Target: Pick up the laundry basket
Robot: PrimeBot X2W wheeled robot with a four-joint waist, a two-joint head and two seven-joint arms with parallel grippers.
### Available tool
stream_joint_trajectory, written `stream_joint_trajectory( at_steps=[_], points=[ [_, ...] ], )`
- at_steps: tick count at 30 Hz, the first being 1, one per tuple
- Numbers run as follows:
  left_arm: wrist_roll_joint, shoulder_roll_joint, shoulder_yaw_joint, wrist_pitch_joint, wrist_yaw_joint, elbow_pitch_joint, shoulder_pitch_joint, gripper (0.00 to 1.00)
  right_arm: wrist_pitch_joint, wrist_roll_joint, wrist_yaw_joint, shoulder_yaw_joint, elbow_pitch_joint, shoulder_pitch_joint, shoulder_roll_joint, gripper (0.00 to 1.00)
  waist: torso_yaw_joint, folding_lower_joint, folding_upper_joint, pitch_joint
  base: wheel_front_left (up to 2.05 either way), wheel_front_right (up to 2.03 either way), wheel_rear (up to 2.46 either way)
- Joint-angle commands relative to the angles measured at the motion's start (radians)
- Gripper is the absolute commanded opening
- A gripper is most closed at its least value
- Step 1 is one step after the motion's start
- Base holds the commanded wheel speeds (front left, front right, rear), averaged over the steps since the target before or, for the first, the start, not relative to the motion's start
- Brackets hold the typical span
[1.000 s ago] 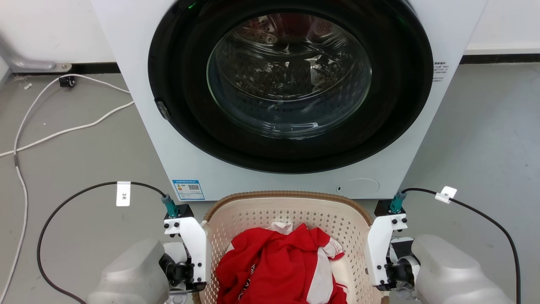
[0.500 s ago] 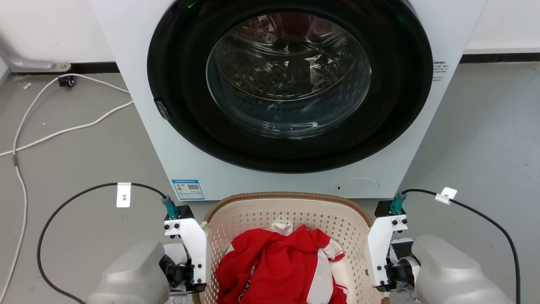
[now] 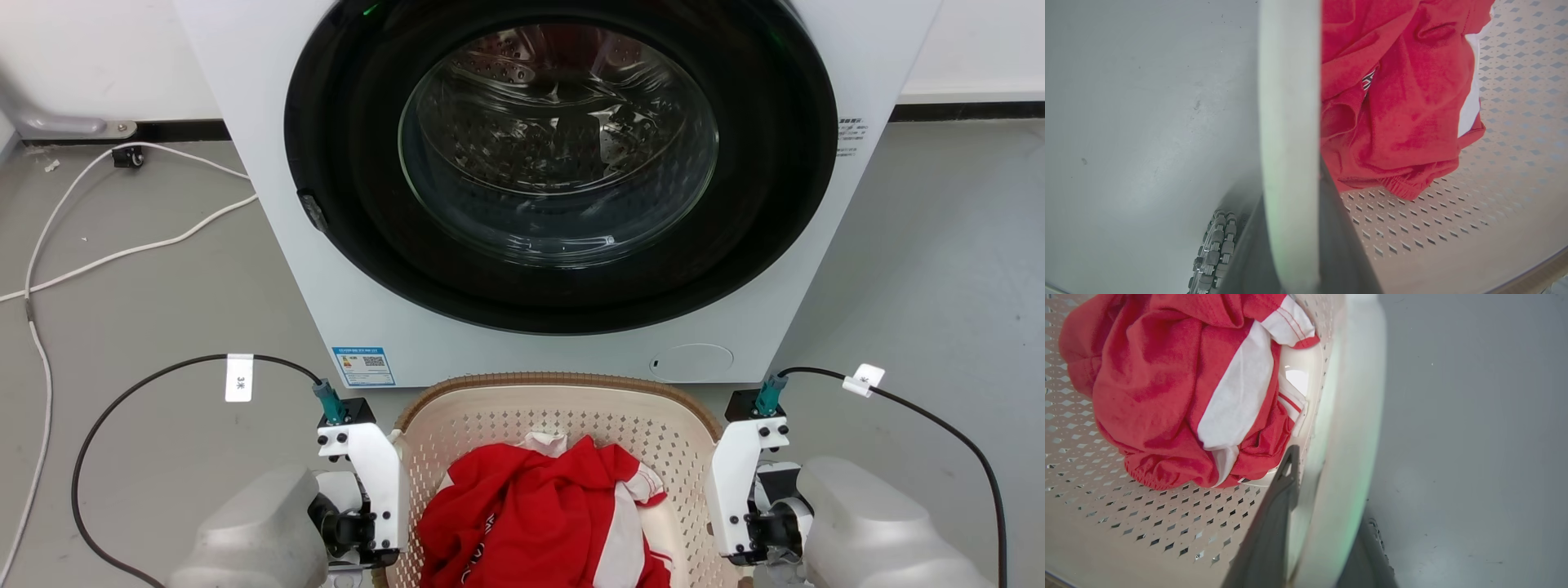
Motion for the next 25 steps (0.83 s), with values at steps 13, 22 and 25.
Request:
stream_joint_trajectory(
  at_steps=[13,22,25],
  points=[
    [-0.012,-0.032,0.001,-0.010,-0.014,-0.023,0.006,0.00,-0.004,0.027,0.014,0.012,-0.017,-0.013,0.041,0.00,0.001,0.0000,0.0000,0.001,0.00,0.00,0.00],
    [-0.014,-0.034,-0.002,-0.012,-0.014,-0.023,0.007,0.00,-0.004,0.041,0.014,0.017,-0.013,-0.009,0.040,0.00,0.003,0.0000,0.0000,0.003,0.00,0.00,0.00],
    [-0.016,-0.034,-0.002,-0.012,-0.014,-0.022,0.008,0.00,-0.002,0.043,0.014,0.019,-0.011,-0.008,0.040,0.00,0.003,0.0000,0.0000,0.004,0.00,0.00,0.00]
  ],
)
